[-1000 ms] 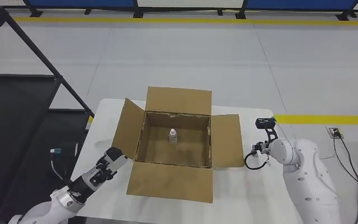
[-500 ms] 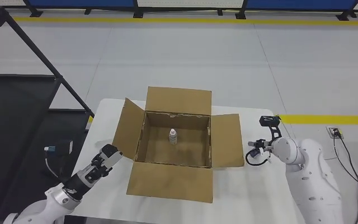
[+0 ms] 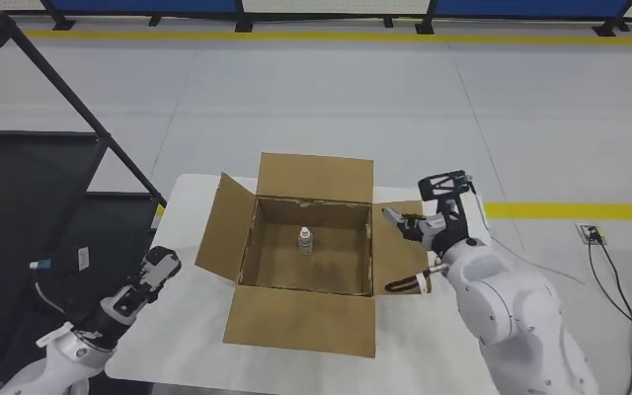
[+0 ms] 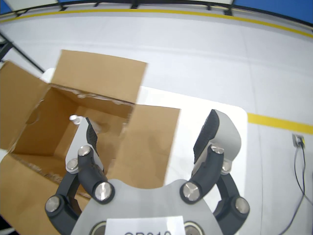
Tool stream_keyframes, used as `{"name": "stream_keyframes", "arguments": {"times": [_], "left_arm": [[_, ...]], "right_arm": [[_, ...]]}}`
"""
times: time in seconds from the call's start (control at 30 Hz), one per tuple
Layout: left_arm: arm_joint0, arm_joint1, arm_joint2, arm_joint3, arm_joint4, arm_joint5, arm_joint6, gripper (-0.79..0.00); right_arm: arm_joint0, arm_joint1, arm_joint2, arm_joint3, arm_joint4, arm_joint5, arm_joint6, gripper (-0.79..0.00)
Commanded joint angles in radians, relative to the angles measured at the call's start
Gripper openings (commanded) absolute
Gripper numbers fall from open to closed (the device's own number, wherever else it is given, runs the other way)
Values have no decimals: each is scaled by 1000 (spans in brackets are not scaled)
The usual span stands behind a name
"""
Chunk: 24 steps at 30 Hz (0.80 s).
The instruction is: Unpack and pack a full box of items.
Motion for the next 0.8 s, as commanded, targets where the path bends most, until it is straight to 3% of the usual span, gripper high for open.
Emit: {"name": "stream_keyframes", "arguments": {"times": [0.0, 0.13, 0.3, 0.5, 0.77], "left_arm": [[11, 1, -25, 16, -16, -3, 12, 0], [33, 1, -60, 34, -46, -15, 27, 0], [58, 1, -97, 48, -76, -18, 42, 0], [60, 2, -100, 49, -80, -17, 42, 0], [60, 2, -100, 49, -80, -17, 42, 0]], "right_arm": [[115, -19, -126, 121, 45, -59, 44, 0], [328, -75, -333, 385, 116, -93, 94, 0], [498, -162, -524, 675, 272, -155, 142, 0], [585, -249, -646, 904, 354, -181, 69, 0], [664, -346, -715, 1175, 385, -166, -56, 0]]}}
